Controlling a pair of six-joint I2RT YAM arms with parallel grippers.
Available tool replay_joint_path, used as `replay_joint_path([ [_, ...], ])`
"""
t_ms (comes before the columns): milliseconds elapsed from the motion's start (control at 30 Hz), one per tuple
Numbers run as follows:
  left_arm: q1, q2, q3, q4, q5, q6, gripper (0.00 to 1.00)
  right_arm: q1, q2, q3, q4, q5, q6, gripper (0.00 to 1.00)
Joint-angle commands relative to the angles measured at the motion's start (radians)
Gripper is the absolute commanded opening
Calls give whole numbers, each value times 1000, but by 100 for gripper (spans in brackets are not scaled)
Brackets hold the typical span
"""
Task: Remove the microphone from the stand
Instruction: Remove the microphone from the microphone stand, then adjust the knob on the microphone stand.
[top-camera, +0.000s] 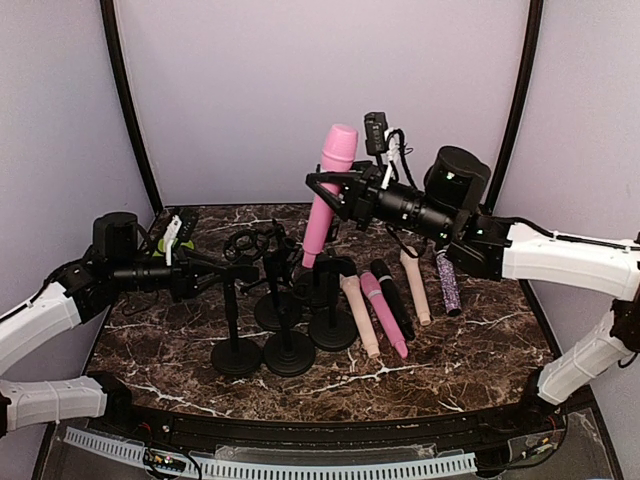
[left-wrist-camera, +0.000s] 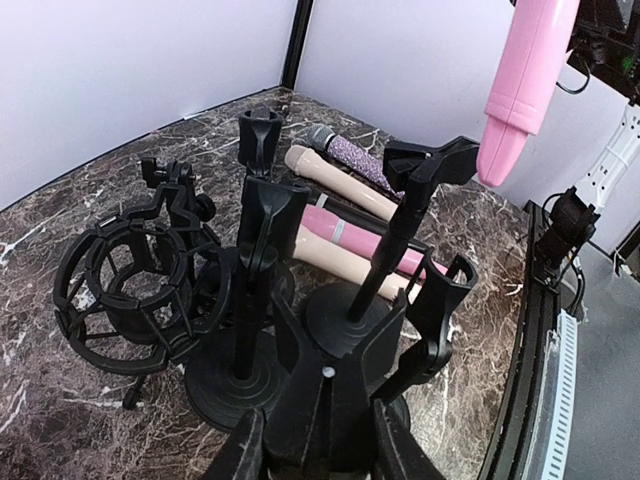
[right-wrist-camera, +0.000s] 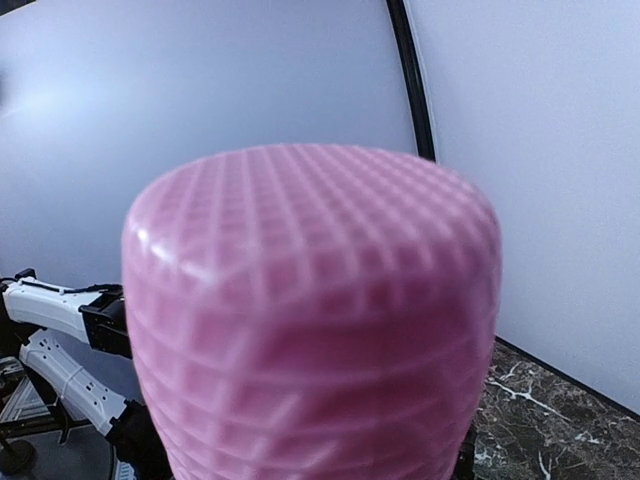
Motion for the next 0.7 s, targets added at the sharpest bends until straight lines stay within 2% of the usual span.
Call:
replay_joint_path([
  [0, -12, -27, -50, 94, -91, -95, 0, -16, -80, -72, 40, 112, -30, 12],
  [133, -16, -52, -56, 109, -153, -80, 0, -30, -123, -133, 52, 121, -18, 12],
  [433, -40, -70, -96, 191, -196, -68, 0, -31, -153, -190, 83, 127, -1, 12],
  [667, -148, -57, -118, 248, -324, 8, 0, -32, -167, -218, 89, 143, -1, 12],
])
